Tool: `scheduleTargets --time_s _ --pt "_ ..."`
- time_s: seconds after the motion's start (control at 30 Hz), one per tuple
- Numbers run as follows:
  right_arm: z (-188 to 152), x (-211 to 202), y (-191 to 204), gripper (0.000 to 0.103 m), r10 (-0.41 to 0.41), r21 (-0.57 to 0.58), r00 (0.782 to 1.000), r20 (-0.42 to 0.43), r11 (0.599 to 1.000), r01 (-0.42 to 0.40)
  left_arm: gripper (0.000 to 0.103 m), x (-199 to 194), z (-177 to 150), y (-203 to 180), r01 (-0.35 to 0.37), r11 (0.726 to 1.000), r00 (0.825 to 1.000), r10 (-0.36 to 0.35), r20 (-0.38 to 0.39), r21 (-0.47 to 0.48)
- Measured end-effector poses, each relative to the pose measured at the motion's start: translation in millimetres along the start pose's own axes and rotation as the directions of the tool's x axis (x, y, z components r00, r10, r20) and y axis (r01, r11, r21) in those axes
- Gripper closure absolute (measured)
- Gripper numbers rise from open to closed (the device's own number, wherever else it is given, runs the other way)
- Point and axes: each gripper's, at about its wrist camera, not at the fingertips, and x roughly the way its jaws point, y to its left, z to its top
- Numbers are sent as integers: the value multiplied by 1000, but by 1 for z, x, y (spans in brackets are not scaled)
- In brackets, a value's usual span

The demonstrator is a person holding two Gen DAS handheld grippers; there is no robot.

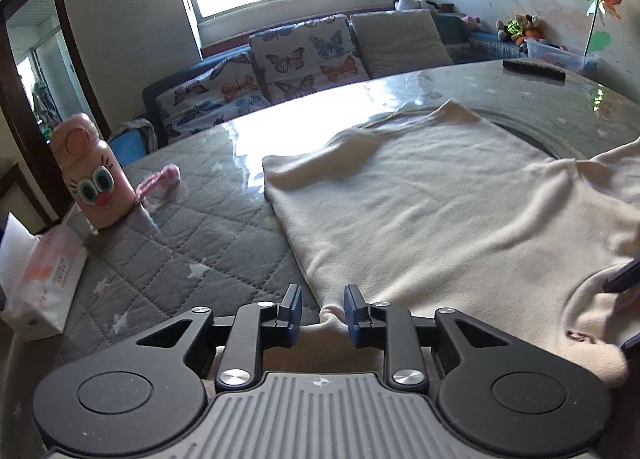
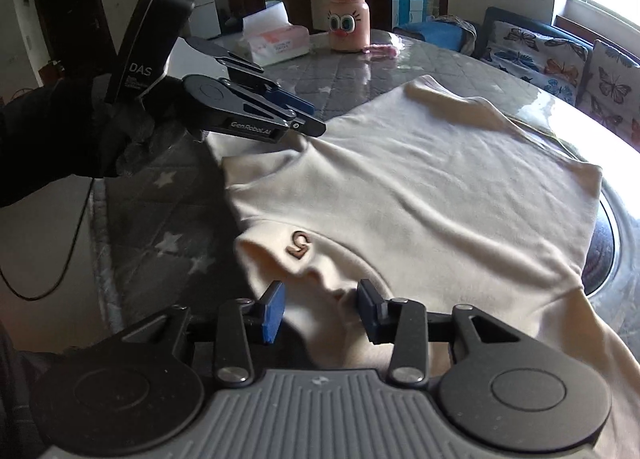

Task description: Fold clothes

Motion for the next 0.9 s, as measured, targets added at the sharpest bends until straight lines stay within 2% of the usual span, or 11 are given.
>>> scheduleTargets --time_s 0.13,0.23,0.37,0.53,0.6,0.7,0.8,0.9 --pt "-3 -14 0 63 -18 25 999 37 1000 17 76 -15 7 -16 19 999 999 -21 45 28" --pt "-10 -11 -3 62 -14 59 1000 8 998 14 76 -20 11 -33 57 997 996 -59 64 45" --pt "-18 -16 4 62 -2 45 1000 3 999 1 76 -21 11 -58 120 990 990 -125 72 76" --pt "-19 -36 1 61 -19 68 998 65 998 15 76 -21 4 -85 180 976 979 -189 70 123" --pt "-21 -38 -7 61 -43 109 996 79 993 34 76 -22 0 -95 194 970 976 -205 69 148" --pt "-27 -31 -13 61 -58 146 997 53 988 49 76 -24 -7 -108 213 958 972 -227 58 190" --pt "-34 -37 -15 59 -54 174 996 65 984 42 77 -27 -13 -116 207 949 972 -227 58 237" --pt "-42 -46 -20 58 -67 211 994 83 976 48 76 -31 -8 -114 207 948 970 -230 73 240"
